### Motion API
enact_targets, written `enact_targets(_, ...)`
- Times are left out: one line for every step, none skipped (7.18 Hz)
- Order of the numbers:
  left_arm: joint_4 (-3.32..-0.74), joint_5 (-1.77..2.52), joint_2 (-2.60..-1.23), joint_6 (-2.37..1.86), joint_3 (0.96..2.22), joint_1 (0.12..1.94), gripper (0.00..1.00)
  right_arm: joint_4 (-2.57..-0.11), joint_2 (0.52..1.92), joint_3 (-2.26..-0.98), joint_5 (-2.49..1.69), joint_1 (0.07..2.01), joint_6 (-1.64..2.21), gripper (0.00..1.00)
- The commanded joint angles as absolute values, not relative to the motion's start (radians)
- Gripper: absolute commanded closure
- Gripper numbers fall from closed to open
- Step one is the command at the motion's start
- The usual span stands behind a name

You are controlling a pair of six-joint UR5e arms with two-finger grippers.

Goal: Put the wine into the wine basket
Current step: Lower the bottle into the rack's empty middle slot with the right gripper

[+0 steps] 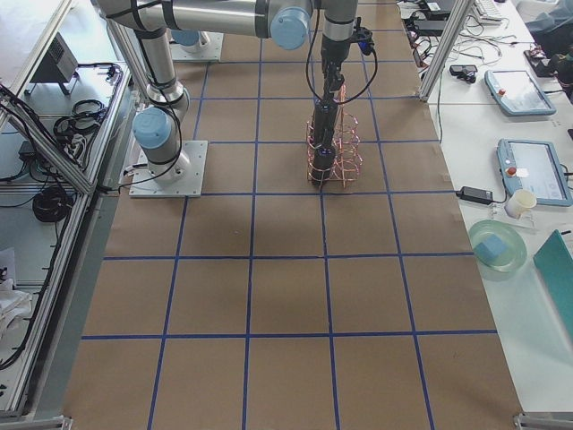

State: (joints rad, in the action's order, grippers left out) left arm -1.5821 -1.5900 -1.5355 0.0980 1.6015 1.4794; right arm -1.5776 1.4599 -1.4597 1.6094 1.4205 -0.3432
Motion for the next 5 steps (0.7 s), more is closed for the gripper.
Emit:
enact_targets(-1.582, -1.588, -1.536, 0.1, 1.601, 1.479, 0.0, -1.588, 1.459, -1.463, 1.608, 1.42, -0.341, 1.0)
enact_targets(-1.582, -1.586, -1.536, 0.097, 1.601, 1.479, 0.0, -1.588, 1.454, -1.465, 1.609, 1.42, -0.341, 1.0)
enact_targets(-1.582, -1.582, -1.536, 0.095, 1.601, 1.479, 0.0, -1.589, 1.442, -1.468, 1.608, 1.42, -0.347, 1.0)
enact_targets(-1.582, -1.585, -1.536, 0.094, 1.601, 1.48, 0.0, -1.589, 1.443, -1.476, 1.608, 1.42, -0.344, 1.0)
enact_targets(-1.583, -1.585, -1.536, 0.094, 1.601, 1.48, 0.0, -1.607, 1.443, -1.489, 1.608, 1.42, -0.341, 1.0)
